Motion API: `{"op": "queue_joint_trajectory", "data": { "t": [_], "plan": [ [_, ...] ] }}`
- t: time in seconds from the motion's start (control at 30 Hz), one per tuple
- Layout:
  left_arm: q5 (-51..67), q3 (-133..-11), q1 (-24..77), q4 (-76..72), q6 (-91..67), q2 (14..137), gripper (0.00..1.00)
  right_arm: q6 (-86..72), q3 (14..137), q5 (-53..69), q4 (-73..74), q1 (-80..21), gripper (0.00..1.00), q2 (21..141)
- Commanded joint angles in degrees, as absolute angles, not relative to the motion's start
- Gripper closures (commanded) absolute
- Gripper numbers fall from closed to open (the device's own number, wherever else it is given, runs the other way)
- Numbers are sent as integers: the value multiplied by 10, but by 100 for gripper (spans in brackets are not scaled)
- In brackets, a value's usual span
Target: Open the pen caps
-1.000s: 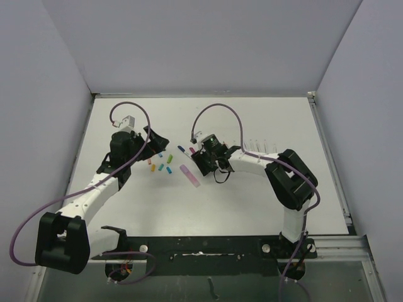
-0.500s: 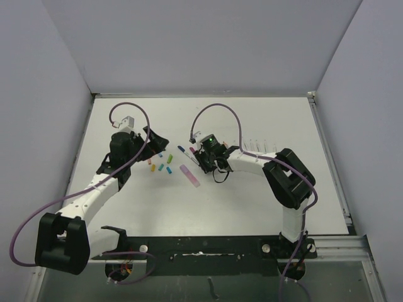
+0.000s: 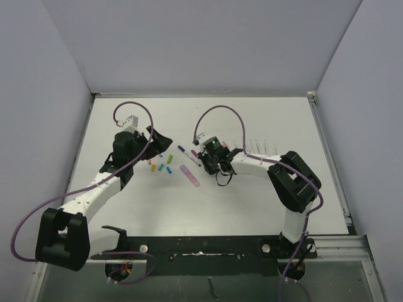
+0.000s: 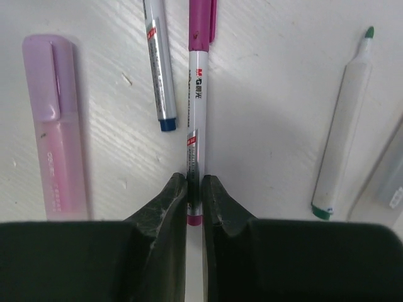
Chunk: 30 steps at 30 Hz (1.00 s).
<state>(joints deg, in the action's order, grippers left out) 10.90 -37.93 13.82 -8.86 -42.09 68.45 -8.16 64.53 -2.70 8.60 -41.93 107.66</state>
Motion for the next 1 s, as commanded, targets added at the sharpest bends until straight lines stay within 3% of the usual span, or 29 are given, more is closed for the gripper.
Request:
{"op": "queue_joint_trajectory", "data": {
  "t": [0.0, 0.33, 0.77, 0.97],
  "plan": [
    [120, -384, 169, -165, -436, 720, 12, -88, 608, -48, 43, -417, 100, 988],
    [121, -415, 223, -222, -458, 804, 13, -102, 549, -9, -5, -424, 100, 882],
    [139, -427, 246, -302, -509, 864, 15, -112, 535, 22, -34, -450, 100, 860],
    [151, -426, 249, -330, -522, 881, 28, -110, 535, 22, -40, -464, 100, 853]
  ]
}}
